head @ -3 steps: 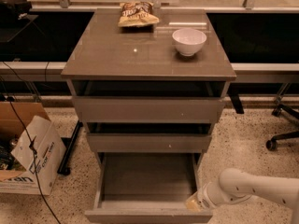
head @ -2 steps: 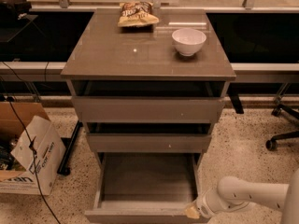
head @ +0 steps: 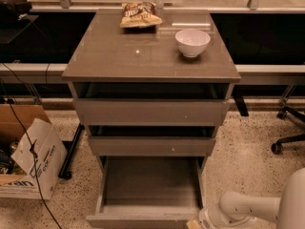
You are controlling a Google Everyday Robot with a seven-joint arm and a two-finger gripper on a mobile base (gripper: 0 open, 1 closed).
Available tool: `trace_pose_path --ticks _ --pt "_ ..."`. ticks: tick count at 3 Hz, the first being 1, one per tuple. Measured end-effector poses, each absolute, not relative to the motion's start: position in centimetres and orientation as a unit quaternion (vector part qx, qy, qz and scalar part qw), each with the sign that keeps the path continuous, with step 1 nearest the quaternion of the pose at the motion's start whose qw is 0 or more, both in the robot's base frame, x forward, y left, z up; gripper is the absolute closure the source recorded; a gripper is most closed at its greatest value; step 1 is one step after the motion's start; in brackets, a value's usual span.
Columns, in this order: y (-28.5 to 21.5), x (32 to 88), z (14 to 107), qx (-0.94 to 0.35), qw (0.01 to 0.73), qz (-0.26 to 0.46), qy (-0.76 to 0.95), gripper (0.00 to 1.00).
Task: Close bottom drawer
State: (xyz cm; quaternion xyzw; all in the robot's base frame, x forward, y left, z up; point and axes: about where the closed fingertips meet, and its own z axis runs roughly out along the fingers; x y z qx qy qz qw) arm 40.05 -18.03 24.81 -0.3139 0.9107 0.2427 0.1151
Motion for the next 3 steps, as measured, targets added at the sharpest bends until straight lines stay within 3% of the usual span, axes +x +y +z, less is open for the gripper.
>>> trace_pose_path --ticks 3 --pt "-18.2 41.4 17.6 -0.248 0.140 0.287 0.914 1.00"
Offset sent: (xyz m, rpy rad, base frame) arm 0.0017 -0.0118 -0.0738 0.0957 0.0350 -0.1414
